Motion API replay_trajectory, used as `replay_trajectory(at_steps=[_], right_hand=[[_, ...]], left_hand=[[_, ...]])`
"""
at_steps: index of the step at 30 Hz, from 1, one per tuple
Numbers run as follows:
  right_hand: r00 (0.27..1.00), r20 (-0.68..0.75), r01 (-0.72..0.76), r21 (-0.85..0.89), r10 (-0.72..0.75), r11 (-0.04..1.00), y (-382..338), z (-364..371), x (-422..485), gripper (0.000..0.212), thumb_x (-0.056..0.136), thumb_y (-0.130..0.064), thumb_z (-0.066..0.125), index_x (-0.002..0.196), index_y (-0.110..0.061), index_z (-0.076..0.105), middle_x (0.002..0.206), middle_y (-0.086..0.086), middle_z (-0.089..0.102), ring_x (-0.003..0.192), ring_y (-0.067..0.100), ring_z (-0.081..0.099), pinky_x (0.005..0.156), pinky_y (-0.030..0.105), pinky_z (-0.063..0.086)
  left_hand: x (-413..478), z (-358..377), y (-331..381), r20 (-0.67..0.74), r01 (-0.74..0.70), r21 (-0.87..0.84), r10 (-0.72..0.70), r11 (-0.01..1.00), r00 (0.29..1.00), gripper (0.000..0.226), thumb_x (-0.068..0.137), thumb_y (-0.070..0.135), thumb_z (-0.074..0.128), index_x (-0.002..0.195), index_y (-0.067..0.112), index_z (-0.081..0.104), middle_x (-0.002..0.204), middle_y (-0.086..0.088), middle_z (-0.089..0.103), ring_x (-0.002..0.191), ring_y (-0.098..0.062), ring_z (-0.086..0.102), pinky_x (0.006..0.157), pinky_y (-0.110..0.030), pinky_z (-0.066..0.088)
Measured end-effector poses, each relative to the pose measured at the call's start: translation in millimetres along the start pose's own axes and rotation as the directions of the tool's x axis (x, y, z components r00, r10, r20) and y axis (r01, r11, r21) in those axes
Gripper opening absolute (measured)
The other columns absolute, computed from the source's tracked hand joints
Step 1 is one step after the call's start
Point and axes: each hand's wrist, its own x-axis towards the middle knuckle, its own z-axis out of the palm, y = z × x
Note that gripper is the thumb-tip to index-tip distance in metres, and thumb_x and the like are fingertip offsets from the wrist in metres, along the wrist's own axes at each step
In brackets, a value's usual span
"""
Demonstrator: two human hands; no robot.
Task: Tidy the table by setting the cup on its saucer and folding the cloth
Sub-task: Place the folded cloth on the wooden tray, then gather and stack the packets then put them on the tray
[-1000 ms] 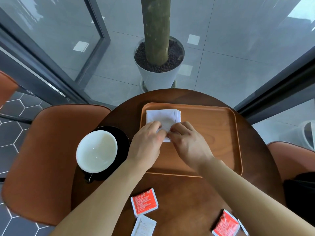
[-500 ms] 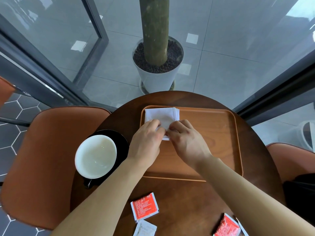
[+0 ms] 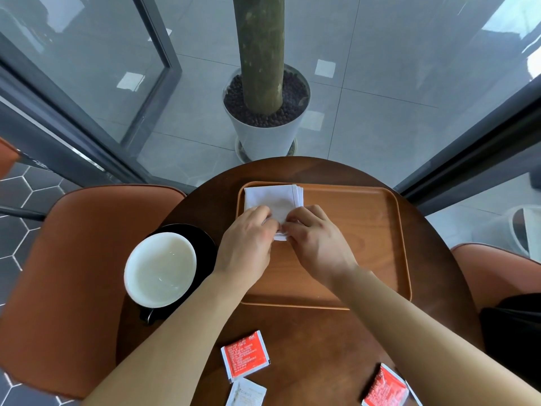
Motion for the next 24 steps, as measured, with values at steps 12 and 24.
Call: replay_trajectory(at_steps=[12, 24], right_hand=[[0.996, -0.069, -0.053, -0.023, 0.051, 0.998, -5.7, -15.2, -20.5, 0.025, 0.085, 0.002, 0.073, 0.109, -0.005, 0.074, 0.111, 0.01, 0.069, 0.102, 0.033, 0.059, 0.072, 0.041, 0.058], [0.992, -0.072, -0.105, 0.017, 0.106, 0.994, -22.0, -34.2, -100.5, 0.034, 0.08, -0.001, 0.077, 0.112, -0.01, 0.073, 0.11, 0.002, 0.07, 0.097, 0.028, 0.059, 0.077, 0.037, 0.056]], left_hand=[[-30.1, 5.7, 7.7, -0.125, -0.021, 0.007, 0.021, 1.0, 0.992, 0.034, 0.081, 0.012, 0.077, 0.114, 0.011, 0.068, 0.122, -0.012, 0.064, 0.118, -0.027, 0.06, 0.093, -0.036, 0.055], [-134.7, 16.7, 16.1, -0.19, -0.011, -0.04, 0.003, 0.999, 0.982, 0.031, 0.082, 0.014, 0.076, 0.112, 0.015, 0.068, 0.115, -0.001, 0.064, 0.108, -0.015, 0.061, 0.087, -0.022, 0.052]])
